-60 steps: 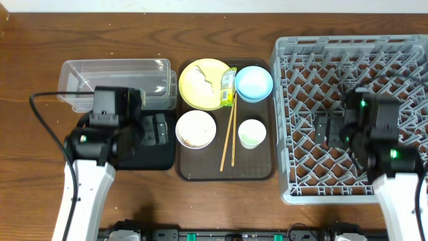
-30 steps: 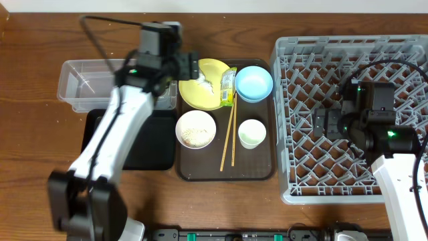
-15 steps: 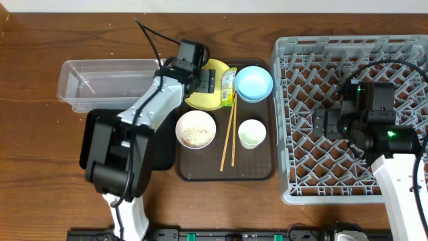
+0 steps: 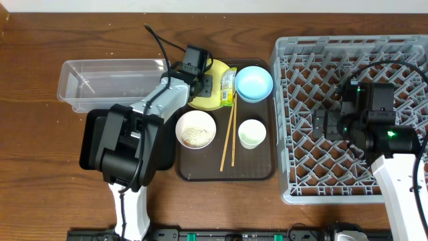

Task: Sort waste into correct bins and load items into the dishwasher rack
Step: 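Reach the left gripper to the yellow plate and grasp the tissue, then carry the tissue left and drop it into the clear bin, then grasp the snack wrapper on the yellow plate with the left gripper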

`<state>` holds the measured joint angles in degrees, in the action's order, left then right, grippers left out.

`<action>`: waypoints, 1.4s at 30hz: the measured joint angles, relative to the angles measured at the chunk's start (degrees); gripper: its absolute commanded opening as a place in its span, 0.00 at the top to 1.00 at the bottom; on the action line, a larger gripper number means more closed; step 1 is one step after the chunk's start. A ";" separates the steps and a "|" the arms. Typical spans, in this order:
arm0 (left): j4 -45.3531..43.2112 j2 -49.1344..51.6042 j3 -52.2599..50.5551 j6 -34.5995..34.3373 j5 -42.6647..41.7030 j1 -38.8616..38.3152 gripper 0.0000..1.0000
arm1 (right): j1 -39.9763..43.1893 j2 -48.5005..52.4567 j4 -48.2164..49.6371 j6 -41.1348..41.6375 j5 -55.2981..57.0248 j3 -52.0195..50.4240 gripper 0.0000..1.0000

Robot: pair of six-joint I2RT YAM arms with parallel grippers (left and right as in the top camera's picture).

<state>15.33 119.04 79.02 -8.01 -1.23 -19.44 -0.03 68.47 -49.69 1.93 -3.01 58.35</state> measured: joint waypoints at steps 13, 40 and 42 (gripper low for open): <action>4.70 -6.32 0.00 0.33 -0.02 -0.50 0.94 | 0.00 0.00 -0.59 0.00 0.00 0.00 0.01; 10.34 -23.41 0.20 -7.89 -1.62 8.33 0.45 | 0.00 0.00 -0.81 0.00 0.00 0.00 0.01; 8.87 -22.88 0.20 -6.62 -3.61 6.78 0.43 | 0.00 0.00 -0.81 0.00 0.00 0.00 0.01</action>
<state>24.21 96.16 79.22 -14.63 -4.84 -12.67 -0.03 68.47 -50.50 1.93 -3.01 58.35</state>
